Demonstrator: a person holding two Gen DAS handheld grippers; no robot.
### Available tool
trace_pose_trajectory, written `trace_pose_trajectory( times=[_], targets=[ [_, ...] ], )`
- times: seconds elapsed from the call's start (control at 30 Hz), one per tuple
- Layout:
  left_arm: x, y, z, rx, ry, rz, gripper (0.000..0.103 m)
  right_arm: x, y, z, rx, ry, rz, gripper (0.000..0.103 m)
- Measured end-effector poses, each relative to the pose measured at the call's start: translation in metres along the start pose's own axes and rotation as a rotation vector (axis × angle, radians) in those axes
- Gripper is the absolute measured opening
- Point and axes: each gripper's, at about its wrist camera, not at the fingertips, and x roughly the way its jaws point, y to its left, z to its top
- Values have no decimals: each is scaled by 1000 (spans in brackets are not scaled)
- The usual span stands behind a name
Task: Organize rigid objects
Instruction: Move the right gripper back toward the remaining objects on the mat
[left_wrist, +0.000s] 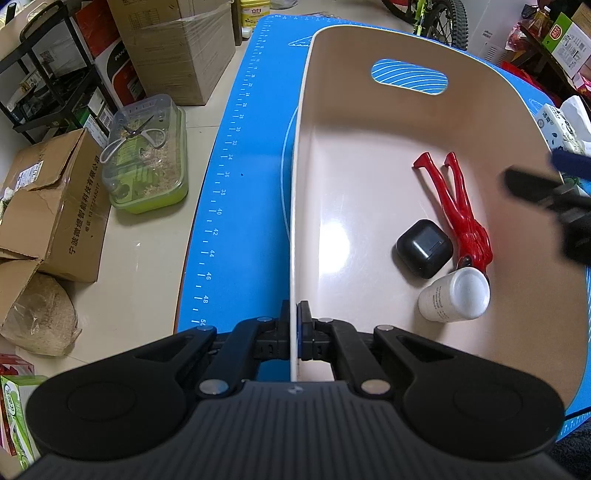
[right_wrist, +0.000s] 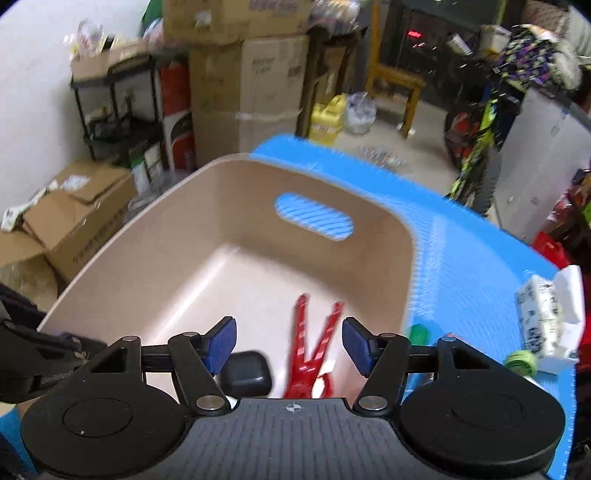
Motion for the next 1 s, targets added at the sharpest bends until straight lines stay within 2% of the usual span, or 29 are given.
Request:
trace_pose_trajectory(
  times=[0.13,0.27,0.5,0.63,0.83,1.0],
  targets=[
    [0,0,0,-1,1,-1,4,-21,-33,0,64,-56,-42,72],
    [0,0,0,-1,2,-2,4,-31,-68,-7,119,-75,-107,73],
    [0,1,0,-2,1,-4,4,-24,-127,-34,218,-85,-225,73],
    [-1,-1,1,-3,3,-2,4,-12,-160,-58,307,-105,-258,73],
    [-1,-1,1,-2,2,0,4,11,-197,-100,461,-68,-286,73],
    [-1,-1,1,-3,2,0,4,30,-215,-118,527,-18,-309,73]
  ],
)
